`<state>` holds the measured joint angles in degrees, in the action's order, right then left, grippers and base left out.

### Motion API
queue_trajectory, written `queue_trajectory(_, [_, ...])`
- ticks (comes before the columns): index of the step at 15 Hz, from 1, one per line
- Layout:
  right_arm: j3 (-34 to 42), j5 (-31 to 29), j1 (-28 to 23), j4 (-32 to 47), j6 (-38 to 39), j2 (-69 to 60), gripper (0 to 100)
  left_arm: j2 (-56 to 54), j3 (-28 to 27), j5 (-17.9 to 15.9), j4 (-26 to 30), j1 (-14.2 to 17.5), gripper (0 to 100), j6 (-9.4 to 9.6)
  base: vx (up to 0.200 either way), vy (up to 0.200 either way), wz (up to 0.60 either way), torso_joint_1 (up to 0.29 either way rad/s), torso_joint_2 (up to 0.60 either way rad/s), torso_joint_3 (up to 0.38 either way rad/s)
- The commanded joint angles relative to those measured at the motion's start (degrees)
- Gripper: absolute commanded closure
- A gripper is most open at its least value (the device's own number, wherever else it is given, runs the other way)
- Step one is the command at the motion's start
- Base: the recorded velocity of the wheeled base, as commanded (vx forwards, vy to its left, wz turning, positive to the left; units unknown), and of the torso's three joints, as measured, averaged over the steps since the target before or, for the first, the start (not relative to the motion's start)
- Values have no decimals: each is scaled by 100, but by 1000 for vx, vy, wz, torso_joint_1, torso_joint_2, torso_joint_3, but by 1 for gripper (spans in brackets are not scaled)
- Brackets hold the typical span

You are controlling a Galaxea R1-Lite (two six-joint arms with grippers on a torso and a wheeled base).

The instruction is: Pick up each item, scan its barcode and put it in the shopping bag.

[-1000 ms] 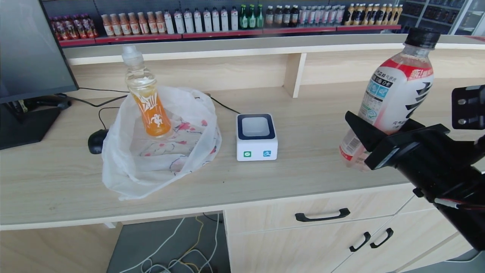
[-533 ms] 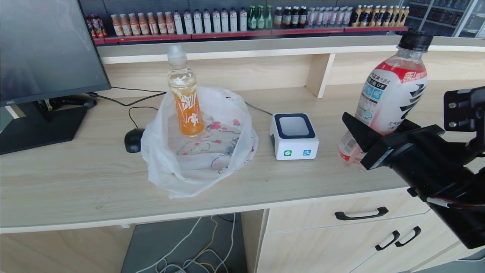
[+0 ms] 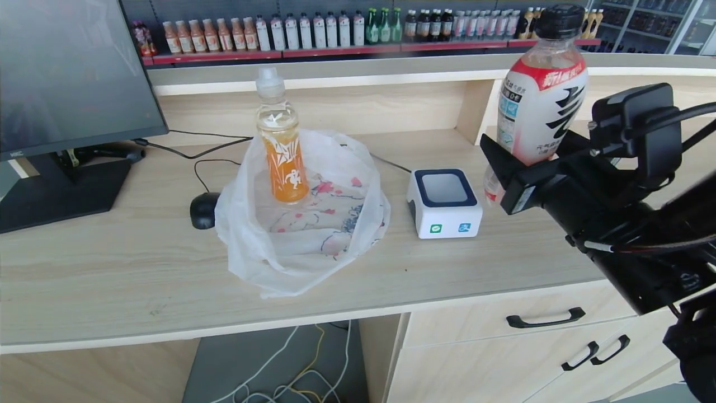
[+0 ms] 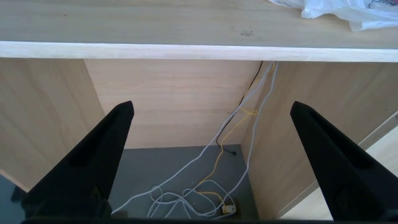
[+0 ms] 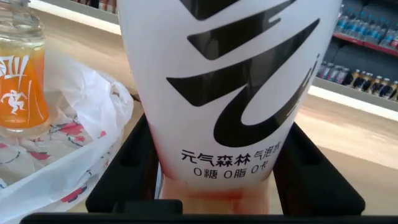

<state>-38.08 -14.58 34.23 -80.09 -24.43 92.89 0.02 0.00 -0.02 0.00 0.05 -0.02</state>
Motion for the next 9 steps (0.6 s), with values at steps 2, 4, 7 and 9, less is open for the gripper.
queue_trajectory(2, [-577,8,31,117,-563,519,100,-2,0,2,0,-5,0,-6,0,0,0,0,0,0])
queue_trajectory(4, [-753,8,40,539,-923,519,100,-2,0,2,0,-5,0,2,0,0,0,0,0,0])
queue_trajectory(7, [-1289,131,31,890,-1521,678,100,-2,0,2,0,-5,0,-6,0,0,0,0,0,0])
queue_trajectory(9, [-1474,184,31,1119,-1864,713,100,-2,0,2,0,-5,0,-6,0,0,0,0,0,0])
